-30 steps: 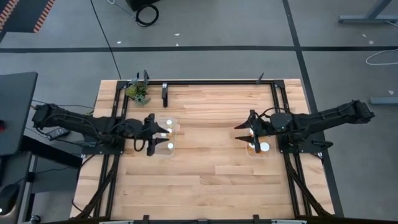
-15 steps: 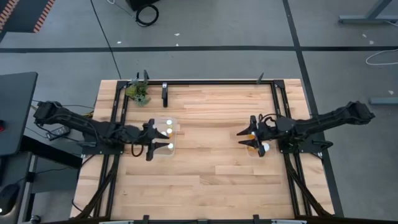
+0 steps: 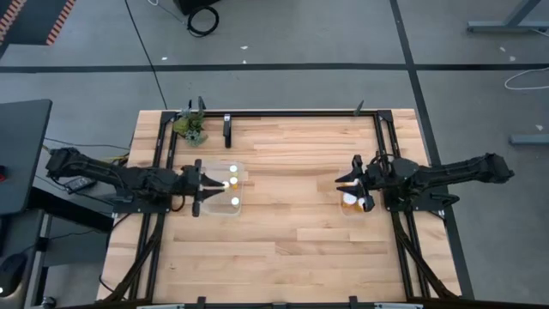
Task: Pick and place medicine bottles into bin by pill shape (circle, oval)
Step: Return to Home Position
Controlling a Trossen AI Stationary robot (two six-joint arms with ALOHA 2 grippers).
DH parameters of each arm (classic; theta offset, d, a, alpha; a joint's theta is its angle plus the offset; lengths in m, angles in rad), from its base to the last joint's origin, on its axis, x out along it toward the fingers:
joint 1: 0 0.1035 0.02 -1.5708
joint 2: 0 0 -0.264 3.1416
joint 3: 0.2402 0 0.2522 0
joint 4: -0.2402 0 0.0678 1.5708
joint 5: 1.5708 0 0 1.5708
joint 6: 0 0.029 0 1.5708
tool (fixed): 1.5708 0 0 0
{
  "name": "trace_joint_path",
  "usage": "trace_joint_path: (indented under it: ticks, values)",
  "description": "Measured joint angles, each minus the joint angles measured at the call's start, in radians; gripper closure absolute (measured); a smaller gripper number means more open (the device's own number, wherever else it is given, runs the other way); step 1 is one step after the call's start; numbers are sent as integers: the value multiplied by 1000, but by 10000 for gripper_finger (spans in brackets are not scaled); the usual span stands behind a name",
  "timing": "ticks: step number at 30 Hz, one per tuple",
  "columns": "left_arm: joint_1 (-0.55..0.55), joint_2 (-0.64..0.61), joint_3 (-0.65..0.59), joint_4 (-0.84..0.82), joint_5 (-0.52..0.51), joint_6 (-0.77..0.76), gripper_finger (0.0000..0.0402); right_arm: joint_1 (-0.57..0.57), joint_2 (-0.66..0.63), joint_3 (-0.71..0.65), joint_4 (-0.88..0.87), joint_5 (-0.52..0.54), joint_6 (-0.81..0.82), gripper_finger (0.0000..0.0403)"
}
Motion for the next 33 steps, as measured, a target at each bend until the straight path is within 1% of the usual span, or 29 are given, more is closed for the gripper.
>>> trace_joint_path:
  ticks: [4, 7, 13, 16, 19, 20, 23, 27, 31, 33]
  values:
    - [18, -103, -82, 111, -3, 7, 328, -71, -60, 0, -49, -1, -26, 294]
    - [45, -171, -118, 124, -2, 35, 343, -146, -89, 0, -47, -47, -47, 308]
    - [96, -268, -165, 114, 2, 77, 379, -321, -130, 0, -70, -208, -40, 342]
    - [113, -301, -165, 66, 42, 68, 394, -397, -149, 0, -70, -262, -30, 357]
    - [110, -323, -165, 28, 73, 54, 397, -440, -158, 1, -68, -295, -2, 365]
    - [107, -329, -165, 19, 74, 52, 395, -444, -157, 1, -72, -293, 7, 367]
    - [106, -334, -165, 9, 74, 57, 396, -427, -155, 1, -71, -243, 38, 374]
    - [106, -334, -166, 10, 74, 76, 397, -363, -155, 1, -72, -191, 42, 387]
    - [106, -334, -166, 12, 74, 76, 398, -297, -155, 1, -80, -99, 3, 392]
    - [106, -333, -166, 12, 74, 73, 399, -275, -154, 1, -78, -84, 3, 392]
